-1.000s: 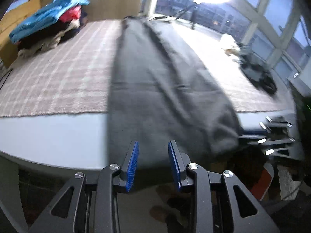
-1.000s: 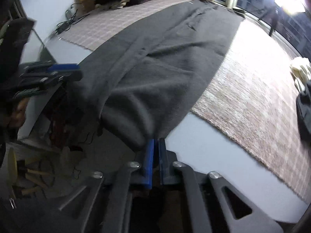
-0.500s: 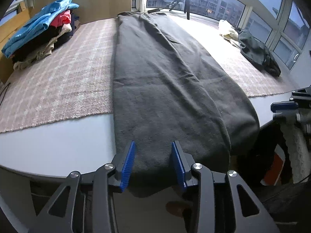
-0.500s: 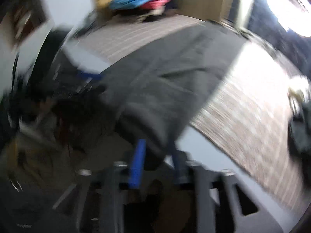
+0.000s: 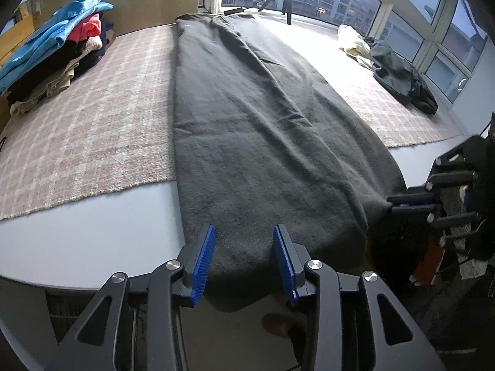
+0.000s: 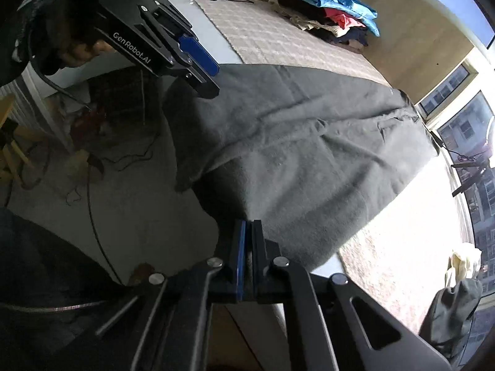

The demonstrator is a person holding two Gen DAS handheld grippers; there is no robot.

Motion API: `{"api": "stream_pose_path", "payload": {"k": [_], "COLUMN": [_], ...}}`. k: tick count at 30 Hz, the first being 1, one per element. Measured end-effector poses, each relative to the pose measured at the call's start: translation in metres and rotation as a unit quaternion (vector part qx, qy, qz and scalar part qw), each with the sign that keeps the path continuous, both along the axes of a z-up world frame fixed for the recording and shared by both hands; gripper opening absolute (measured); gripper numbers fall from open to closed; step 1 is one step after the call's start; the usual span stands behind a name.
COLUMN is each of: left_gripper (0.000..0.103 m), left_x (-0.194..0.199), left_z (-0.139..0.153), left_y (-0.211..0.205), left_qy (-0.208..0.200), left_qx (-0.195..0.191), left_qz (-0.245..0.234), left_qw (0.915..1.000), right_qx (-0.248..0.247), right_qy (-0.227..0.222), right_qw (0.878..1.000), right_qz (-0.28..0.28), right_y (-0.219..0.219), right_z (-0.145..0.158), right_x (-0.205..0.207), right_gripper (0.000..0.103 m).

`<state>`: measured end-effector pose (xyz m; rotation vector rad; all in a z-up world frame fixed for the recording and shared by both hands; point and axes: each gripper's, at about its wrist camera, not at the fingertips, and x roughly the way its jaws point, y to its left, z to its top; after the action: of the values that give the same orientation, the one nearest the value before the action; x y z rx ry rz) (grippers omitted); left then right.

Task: Fold clothes
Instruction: 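Hold the garment end with both grippers and pull it taut along the bed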

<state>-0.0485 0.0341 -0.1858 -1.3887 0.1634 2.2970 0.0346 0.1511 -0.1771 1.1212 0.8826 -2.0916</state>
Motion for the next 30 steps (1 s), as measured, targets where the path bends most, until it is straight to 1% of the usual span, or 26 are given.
{"api": "stream_pose_path", "payload": {"k": [2,5,8,13,14,15,16,17,19,20,22,23,25,27,28,29,30], "left_gripper": [0.037,0.037,0.037,0.037,0.034,0.034,0.034,0.034,0.037,0.039,0.037,0.037,0.037,0.035,0.034,0.026,0.013], "left_x": [0.000,0.000,-0.001,-0.002,-0.002,0.001,0.008,0.016,0.033,0.039,0.042,0.039,0.034,0.034,0.035,0.036,0.037], "left_z": [0.000,0.000,0.001,0.001,0.002,0.004,0.008,0.012,0.019,0.018,0.012,0.008,-0.001,-0.005,-0.005,-0.005,-0.004], "left_y": [0.000,0.001,0.000,0.000,0.000,0.002,0.006,0.012,0.026,0.036,0.053,0.058,0.065,0.073,0.074,0.076,0.077], "left_qy": [-0.001,-0.001,-0.004,-0.010,-0.017,-0.025,-0.030,-0.035,-0.045,-0.050,-0.051,-0.058,-0.074,-0.073,-0.067,-0.062,-0.056], "left_qx": [-0.001,-0.004,-0.004,-0.005,-0.004,0.005,0.024,0.049,0.103,0.110,0.094,0.097,0.108,0.102,0.097,0.091,0.086], "left_qz": [-0.004,-0.010,-0.007,-0.003,0.003,0.005,0.002,-0.008,-0.030,-0.045,-0.054,-0.050,-0.041,-0.040,-0.039,-0.038,-0.038], "left_qw": [1.0000,0.9999,1.0000,0.9999,0.9999,0.9997,0.9993,0.9981,0.9932,0.9916,0.9928,0.9923,0.9906,0.9913,0.9922,0.9932,0.9940], "right_qx": [-0.009,-0.021,-0.051,-0.063,-0.065,-0.068,-0.070,-0.072,-0.077,-0.079,-0.084,-0.086,-0.092,-0.097,-0.099,-0.103,-0.114], "right_qy": [-0.020,-0.023,-0.044,-0.059,-0.063,-0.066,-0.069,-0.072,-0.078,-0.081,-0.088,-0.090,-0.093,-0.096,-0.097,-0.099,-0.105], "right_qw": [1.000,0.999,0.997,0.995,0.995,0.994,0.994,0.994,0.993,0.992,0.991,0.990,0.989,0.988,0.988,0.987,0.985], "right_qz": [-0.011,-0.014,-0.037,-0.044,-0.046,-0.047,-0.048,-0.050,-0.053,-0.054,-0.057,-0.058,-0.064,-0.069,-0.071,-0.074,-0.078], "right_y": [0.006,0.019,0.034,0.035,0.035,0.035,0.036,0.036,0.036,0.036,0.037,0.037,0.039,0.040,0.041,0.043,0.047], "right_z": [0.006,0.020,0.029,0.022,0.021,0.020,0.018,0.017,0.014,0.013,0.010,0.009,0.010,0.010,0.011,0.011,0.014], "right_x": [-0.004,-0.005,-0.014,-0.011,-0.010,-0.009,-0.009,-0.008,-0.007,-0.006,-0.005,-0.005,-0.005,-0.006,-0.006,-0.006,-0.008], "right_gripper": [0.002,0.002,0.002,0.002,0.003,0.003,0.003,0.005,0.005,0.007,0.010,0.012,0.012,0.012,0.012,0.013,0.013]}}
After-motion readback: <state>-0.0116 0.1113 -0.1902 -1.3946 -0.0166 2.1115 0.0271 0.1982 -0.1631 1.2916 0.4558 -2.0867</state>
